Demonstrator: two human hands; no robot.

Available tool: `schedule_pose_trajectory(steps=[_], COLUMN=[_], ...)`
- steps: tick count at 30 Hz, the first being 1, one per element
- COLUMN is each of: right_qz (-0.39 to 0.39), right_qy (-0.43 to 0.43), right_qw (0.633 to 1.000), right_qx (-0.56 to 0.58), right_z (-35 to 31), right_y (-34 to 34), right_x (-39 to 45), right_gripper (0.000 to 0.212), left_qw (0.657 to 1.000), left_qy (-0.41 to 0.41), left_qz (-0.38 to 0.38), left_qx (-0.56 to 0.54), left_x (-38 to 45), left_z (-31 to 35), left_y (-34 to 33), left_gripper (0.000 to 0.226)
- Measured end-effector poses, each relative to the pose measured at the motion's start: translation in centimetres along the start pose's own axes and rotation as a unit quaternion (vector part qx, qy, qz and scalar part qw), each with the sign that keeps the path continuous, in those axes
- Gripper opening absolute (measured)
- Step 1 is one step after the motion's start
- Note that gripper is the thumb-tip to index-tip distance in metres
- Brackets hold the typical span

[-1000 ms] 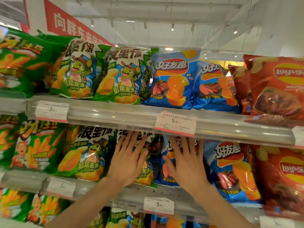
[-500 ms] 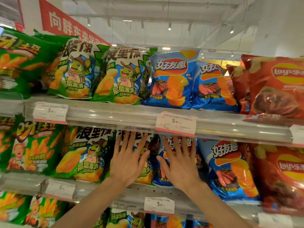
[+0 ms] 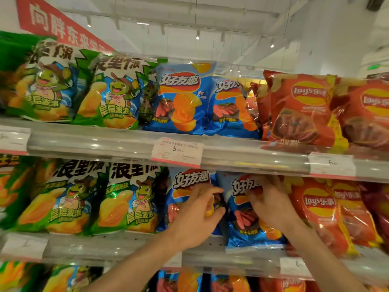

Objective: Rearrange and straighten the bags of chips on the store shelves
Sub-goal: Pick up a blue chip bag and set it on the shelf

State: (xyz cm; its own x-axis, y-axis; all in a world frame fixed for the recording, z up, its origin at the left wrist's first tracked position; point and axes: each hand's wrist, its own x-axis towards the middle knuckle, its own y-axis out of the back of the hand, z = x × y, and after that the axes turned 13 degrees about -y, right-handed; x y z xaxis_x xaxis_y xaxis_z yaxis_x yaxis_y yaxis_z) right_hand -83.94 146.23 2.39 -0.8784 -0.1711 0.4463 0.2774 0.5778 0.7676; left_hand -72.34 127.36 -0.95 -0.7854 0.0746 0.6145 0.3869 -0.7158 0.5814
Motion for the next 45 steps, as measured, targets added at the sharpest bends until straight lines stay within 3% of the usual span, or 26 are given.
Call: schedule_pose_trajectory(steps=[3, 6, 12, 17, 22, 29, 34, 37, 40, 45], right_qz=[-0.053, -0.109, -0.129, -0.097, -0.037, -0.028, 0.009, 0.061, 0.1, 0.092], right_qy=[-0.009, -0.041, -0.069, -0.058, -0.063, -0.064, -0.023, 0.008, 0.037, 0.043], right_qw=[0.998, 0.988, 0.964, 0.949, 0.948, 0.969, 0.988, 0.993, 0.994, 0.992], right_qx=[0.044, 0.105, 0.221, 0.294, 0.31, 0.236, 0.154, 0.103, 0.034, -0.081], right_z=[2.4, 3.6, 4.6, 4.7, 4.1, 3.2, 3.9, 3.9, 2.7, 0.3], right_y=[0.5, -0.2, -2.3, -2.3, -1.4, -1.9, -1.9, -2.0, -2.3, -4.6], right_x=[-0.3, -0.4, 0.1, -0.5, -2.0, -2.1, -2.7, -2.8, -2.4, -2.2], right_gripper=[0.058, 0.065, 0.062, 0.061, 0.056, 0.056, 0.058, 0.058, 0.055, 0.065], left_qw=[0.995, 0.996, 0.995, 0.987, 0.988, 0.994, 0.999, 0.99, 0.953, 0.9], left_qy=[0.037, 0.052, 0.091, 0.129, 0.078, 0.039, -0.037, -0.09, -0.125, -0.043], left_qz=[-0.023, -0.032, -0.01, 0.032, 0.096, 0.061, -0.01, 0.019, 0.063, 0.022], left_qx=[-0.091, -0.062, -0.027, -0.091, -0.093, -0.087, 0.005, 0.108, 0.268, 0.433], left_x=[2.2, 3.7, 5.2, 5.6, 5.4, 5.7, 2.7, 1.9, 1.4, 0.2], left_z=[1.2, 1.5, 1.8, 1.2, 1.3, 1.3, 1.9, 1.0, -1.1, -4.2], left_y=[-2.4, -4.0, -6.3, -6.9, -7.3, -7.0, -5.1, -3.0, -0.9, 0.7], left_gripper=[0.048, 0.057, 0.069, 0.076, 0.088, 0.103, 0.084, 0.064, 0.045, 0.058])
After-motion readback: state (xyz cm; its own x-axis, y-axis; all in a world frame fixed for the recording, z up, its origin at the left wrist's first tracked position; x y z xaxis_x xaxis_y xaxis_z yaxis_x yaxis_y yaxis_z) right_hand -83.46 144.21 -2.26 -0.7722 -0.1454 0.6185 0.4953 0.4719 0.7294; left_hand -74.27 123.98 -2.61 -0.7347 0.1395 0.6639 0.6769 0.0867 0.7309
